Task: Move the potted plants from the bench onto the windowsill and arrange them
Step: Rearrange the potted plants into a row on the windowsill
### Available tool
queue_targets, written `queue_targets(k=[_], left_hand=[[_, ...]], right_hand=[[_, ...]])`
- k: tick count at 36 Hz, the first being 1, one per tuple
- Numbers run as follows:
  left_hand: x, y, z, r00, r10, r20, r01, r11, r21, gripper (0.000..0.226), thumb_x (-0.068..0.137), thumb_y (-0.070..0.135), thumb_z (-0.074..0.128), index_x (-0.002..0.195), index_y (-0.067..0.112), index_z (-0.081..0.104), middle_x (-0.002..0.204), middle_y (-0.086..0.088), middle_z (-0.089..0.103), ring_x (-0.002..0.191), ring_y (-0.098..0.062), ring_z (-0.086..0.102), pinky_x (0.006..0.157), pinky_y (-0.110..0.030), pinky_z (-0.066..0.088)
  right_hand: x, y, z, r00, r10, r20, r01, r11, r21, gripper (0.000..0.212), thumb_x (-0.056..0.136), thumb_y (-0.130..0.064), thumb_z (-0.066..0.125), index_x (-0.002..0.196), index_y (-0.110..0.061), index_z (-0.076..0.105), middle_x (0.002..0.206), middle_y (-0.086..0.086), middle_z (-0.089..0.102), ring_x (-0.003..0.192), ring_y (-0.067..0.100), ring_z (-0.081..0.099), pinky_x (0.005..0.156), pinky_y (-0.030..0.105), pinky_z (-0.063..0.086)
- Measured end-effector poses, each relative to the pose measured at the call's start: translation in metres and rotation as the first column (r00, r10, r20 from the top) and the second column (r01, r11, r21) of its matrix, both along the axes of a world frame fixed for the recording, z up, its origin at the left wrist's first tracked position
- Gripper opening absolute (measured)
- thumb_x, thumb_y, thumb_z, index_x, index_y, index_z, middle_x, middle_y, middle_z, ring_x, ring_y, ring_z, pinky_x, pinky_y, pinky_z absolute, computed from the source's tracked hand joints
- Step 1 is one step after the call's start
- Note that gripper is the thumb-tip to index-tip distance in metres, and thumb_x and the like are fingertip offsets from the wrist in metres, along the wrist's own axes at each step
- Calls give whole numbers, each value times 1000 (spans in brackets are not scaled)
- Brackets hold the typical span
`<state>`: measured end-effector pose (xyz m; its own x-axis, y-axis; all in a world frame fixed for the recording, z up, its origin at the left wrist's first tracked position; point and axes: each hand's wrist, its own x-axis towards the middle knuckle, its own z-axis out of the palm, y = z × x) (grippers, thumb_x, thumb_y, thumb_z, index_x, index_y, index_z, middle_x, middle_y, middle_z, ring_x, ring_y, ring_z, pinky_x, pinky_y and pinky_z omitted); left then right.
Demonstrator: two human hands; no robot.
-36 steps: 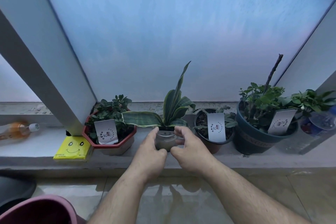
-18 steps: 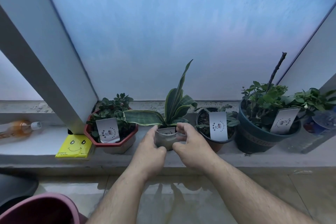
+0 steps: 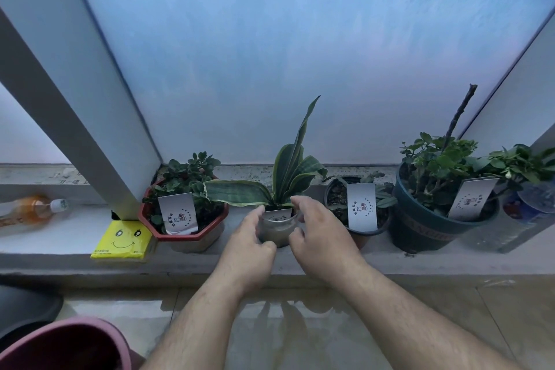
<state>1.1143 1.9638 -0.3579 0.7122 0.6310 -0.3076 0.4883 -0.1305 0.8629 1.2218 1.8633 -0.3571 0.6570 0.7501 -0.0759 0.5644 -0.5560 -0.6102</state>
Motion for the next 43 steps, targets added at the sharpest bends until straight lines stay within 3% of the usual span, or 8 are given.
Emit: queue_targets(k=[3,8,16,24,27,30,38,43], left_hand=[[-1,0,0,1000,-29,-3,29,999,18,72,91,4,49,155,29,28,155,10,39,117,7,40,93,-15,36],[-2,1,-5,999,-49,1,49,999,-20,74,91,6,49,155,33,26,146,13,46,74,32,46,70,-1,43],[-2,1,3,1000,-18,-22,18,1000,6,74,92,0,49,157,27,25,158,7,36,142,-5,37,115,-30,36],[-4,4,0,999,-2,-34,2,1000,16,72,92,2,47,155,30,27,158,8,36,142,-8,37,111,-28,38],[-4,4,0,999,15,-29,-14,1000,15,71,93,2,47,154,31,28,158,6,36,143,-9,37,98,-22,37],[-3,3,0,999,19,-33,-19,1000,5,71,93,2,47,155,30,27,159,4,35,144,-10,36,109,-26,37],[-2,1,0,999,14,-31,-13,999,34,72,91,3,48,155,29,28,159,8,35,143,-7,35,116,-33,36],[1,-1,3,1000,25,-7,-25,999,31,69,92,1,48,154,26,32,149,9,45,115,3,45,94,-17,36]], right_hand=[[1,2,1,1000,-17,-14,17,1000,1,56,94,-15,49,150,-19,42,144,1,54,131,16,51,109,31,41],[1,0,2,998,-38,-55,39,999,13,55,93,-15,50,148,-20,45,145,-2,56,130,14,54,110,32,44],[2,-1,4,995,-57,-84,61,997,39,53,94,-16,51,146,-22,47,141,-4,58,125,11,56,109,32,46],[1,-2,3,993,-68,-100,72,997,37,51,93,-16,52,144,-22,49,137,-6,59,121,10,57,106,30,47],[1,-2,-1,978,-172,-119,180,982,60,33,93,-17,53,124,-23,60,117,-8,66,106,11,61,97,33,52],[0,-3,-5,928,-295,-226,317,946,66,14,92,-19,55,104,-26,60,97,-13,65,85,4,60,78,27,52],[-5,0,-11,920,-281,-273,310,948,69,35,91,-19,57,126,-24,61,106,-16,63,96,5,61,79,18,47],[-1,1,-7,975,-150,-163,163,984,66,48,89,-17,54,136,-26,57,121,-10,63,107,8,60,94,24,48]])
